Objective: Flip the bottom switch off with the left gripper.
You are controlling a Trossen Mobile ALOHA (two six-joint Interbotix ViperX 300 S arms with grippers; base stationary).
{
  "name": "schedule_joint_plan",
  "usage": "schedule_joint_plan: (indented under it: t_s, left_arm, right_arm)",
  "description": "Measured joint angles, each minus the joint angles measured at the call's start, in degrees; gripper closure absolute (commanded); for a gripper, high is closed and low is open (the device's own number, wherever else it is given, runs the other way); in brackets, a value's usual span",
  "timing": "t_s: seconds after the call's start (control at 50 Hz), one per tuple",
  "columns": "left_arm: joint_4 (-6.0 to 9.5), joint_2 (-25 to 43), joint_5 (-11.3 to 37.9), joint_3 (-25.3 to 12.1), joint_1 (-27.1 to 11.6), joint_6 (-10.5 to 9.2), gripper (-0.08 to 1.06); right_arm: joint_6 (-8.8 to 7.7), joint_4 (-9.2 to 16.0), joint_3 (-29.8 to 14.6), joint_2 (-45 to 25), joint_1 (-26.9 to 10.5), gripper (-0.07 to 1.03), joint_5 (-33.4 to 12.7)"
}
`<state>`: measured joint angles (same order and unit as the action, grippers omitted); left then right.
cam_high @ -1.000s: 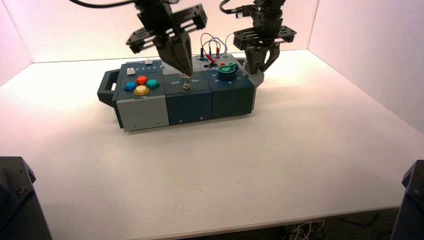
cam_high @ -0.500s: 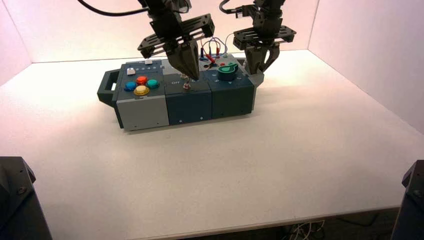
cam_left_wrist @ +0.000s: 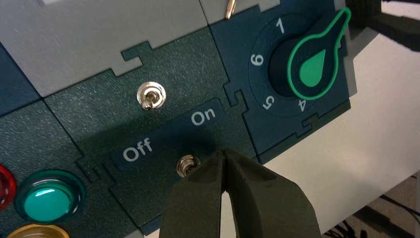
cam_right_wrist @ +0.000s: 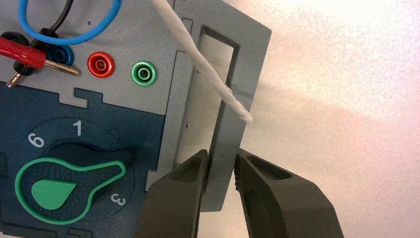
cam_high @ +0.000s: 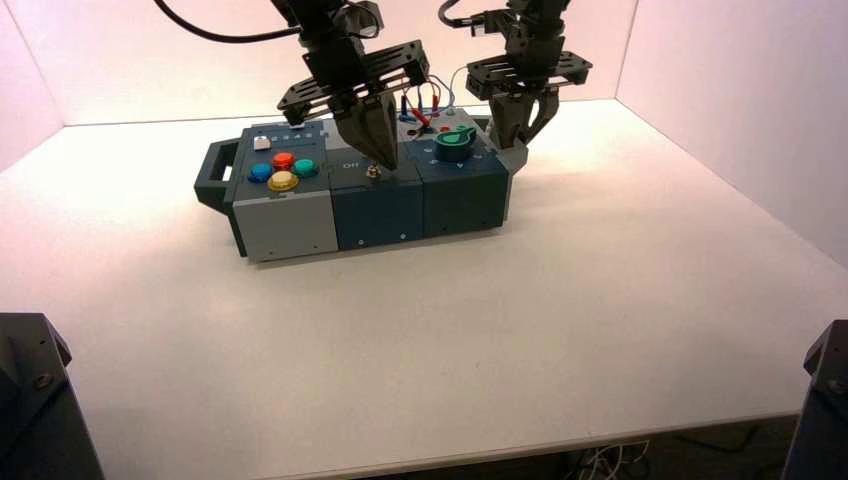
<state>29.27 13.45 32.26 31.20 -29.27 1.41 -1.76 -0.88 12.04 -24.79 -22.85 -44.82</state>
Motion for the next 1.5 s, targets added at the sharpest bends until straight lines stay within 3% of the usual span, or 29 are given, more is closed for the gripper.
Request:
schedule_joint_plan:
  t_s: [0.72,0.88,1.12,1.5]
  left_arm:
    - [0.00,-0.70,-0.18,1.58,2.11,0.18,1.00]
    - [0.00,-1.05,0.09,1.49,2.20,1.23,1.00]
    - [-0.35,-4.92,3.87,-0.70,3.87,2.64,1.00]
    - [-0.44,-9.76,7.29,-3.87,3.96,2.99,1.00]
  right_arm:
    - [0.00,-0.09,-0.62,-0.79,-0.09,0.99,0.00]
    - [0.00,0.00,-0.97,-1.14,-0.09,0.99,-0.09]
    - [0.44,0.00,-1.32,-1.23,0.00,0.99,-0.18]
    - [0.79,-0.18,-2.90,-2.11,0.00,0.99,-0.26]
